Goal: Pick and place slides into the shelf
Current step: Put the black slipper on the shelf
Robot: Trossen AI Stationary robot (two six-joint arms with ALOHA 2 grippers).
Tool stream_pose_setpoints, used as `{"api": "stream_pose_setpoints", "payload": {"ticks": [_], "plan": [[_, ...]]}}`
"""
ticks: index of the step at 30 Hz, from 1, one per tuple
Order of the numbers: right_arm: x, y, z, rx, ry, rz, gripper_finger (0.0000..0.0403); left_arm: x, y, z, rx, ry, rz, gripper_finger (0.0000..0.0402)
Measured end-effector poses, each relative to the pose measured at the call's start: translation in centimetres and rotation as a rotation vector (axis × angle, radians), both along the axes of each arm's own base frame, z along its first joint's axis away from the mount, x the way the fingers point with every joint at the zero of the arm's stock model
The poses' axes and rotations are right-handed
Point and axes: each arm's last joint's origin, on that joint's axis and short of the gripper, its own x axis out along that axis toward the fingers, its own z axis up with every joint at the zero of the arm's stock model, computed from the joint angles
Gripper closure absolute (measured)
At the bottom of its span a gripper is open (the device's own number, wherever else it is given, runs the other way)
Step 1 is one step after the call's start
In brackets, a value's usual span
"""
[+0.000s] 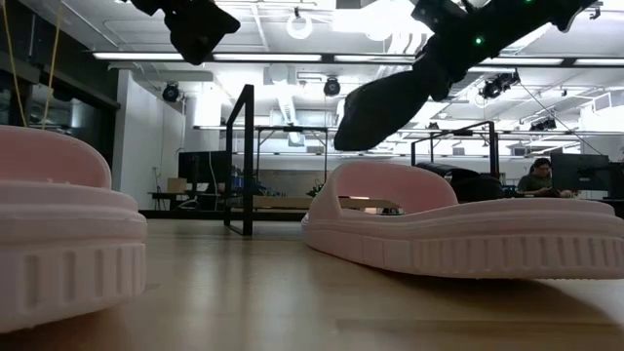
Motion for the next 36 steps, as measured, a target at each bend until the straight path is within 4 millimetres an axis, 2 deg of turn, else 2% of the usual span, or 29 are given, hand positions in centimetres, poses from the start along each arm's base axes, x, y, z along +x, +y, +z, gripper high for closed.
{"api": "stream_pose_setpoints", "payload": {"ticks": [8,14,24,36], "plan": [[-0.1,0.0,-0.4,0.032,0.015,0.025,0.0403,0.0,0.0,0.0,0.0,0.0,0.0,0.0213],[-1.1,-0.2,-3.0,0.031,0.001,0.028,0.0403,0.0,0.0,0.0,0.001,0.0,0.0,0.0213],[-2.2,-1.3,-5.3,0.052,-0.002,0.018,0.0403,0.0,0.0,0.0,0.005,-0.001,0.004,0.0213],[-1.9,-3.7,-5.3,0.093,-0.048,0.056,0.0403,0.1,0.0,0.1,0.003,-0.016,0.005,0.0213]]}}
